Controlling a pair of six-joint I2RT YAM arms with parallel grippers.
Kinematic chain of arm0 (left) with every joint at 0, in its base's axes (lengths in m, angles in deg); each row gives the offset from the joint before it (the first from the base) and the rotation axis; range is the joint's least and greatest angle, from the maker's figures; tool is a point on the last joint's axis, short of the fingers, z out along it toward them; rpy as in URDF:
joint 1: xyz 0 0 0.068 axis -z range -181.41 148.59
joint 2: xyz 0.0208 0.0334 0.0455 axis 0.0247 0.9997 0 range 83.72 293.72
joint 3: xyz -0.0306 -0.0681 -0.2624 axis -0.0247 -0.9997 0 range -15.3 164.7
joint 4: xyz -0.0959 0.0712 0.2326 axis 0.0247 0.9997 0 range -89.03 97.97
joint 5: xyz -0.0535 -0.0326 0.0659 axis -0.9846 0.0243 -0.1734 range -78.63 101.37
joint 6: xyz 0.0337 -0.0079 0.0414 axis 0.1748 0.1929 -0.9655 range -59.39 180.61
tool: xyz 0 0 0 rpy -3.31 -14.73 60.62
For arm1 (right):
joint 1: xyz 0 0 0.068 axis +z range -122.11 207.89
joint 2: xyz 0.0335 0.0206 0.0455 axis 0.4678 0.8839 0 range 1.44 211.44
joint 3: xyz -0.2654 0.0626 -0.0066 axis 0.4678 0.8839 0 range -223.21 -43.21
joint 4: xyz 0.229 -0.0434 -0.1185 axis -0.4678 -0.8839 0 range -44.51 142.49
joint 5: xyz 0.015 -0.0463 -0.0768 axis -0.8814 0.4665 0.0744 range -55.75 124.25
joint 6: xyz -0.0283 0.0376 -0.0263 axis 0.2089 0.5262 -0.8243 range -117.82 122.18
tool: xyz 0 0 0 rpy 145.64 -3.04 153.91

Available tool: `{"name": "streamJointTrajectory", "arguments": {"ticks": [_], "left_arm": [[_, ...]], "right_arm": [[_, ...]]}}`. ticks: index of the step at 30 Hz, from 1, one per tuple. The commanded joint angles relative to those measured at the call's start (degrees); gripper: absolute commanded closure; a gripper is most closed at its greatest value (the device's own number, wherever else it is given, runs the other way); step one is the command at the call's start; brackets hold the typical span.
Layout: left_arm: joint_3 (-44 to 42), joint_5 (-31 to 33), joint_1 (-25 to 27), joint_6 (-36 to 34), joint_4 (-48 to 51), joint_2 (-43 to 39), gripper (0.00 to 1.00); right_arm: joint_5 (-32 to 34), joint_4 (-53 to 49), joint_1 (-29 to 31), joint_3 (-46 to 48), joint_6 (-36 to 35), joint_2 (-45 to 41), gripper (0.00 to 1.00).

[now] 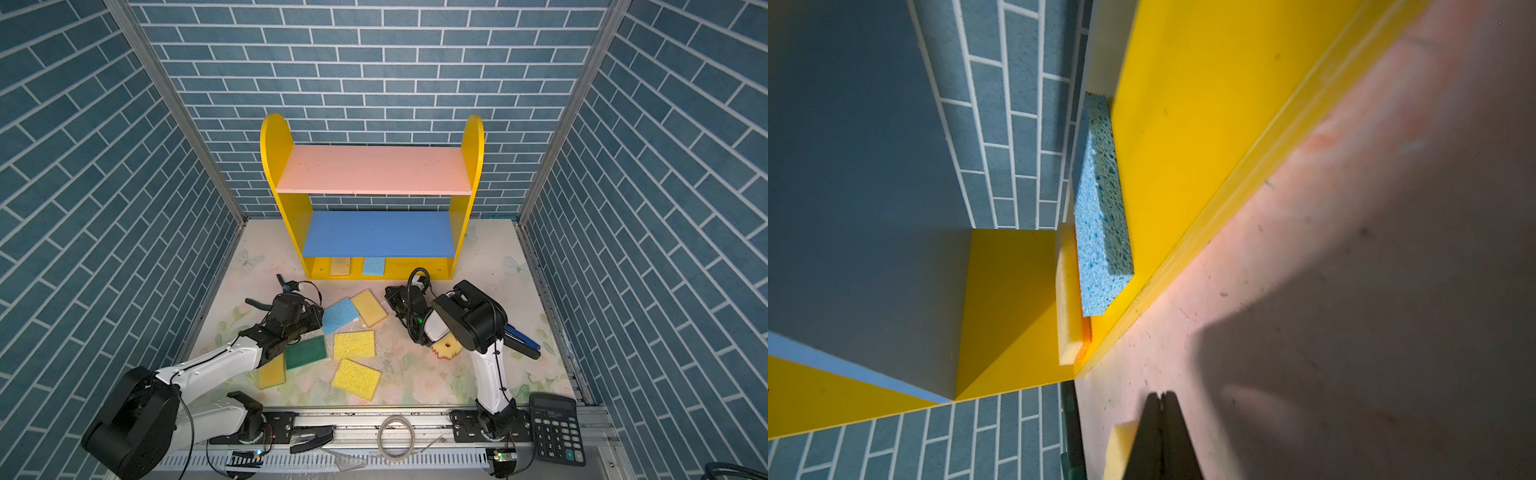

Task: Place and organize the cleaning sponges onto the shelf
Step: 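Withdraw the right gripper from the upright blue sponge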

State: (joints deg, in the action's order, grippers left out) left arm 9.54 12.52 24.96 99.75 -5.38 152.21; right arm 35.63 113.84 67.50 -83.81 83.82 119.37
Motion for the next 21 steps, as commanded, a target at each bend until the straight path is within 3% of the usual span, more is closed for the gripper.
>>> {"name": "streamJointTrajectory", "arguments": {"ticks": [1,21], "left_arm": [[0.8,-0.4,-0.3,-0.8,-0.4,0.3,0.71],[-1.4,0.9,-0.3,-0.8,0.8,-2.3,0.71]], "right_arm": [[0.6,-12.6,-0.5,-0.9,-5.6,1.8,1.00],[-2.3,-4.8,-2.2,-7.5,-3.3,10.8,1.00]]}}
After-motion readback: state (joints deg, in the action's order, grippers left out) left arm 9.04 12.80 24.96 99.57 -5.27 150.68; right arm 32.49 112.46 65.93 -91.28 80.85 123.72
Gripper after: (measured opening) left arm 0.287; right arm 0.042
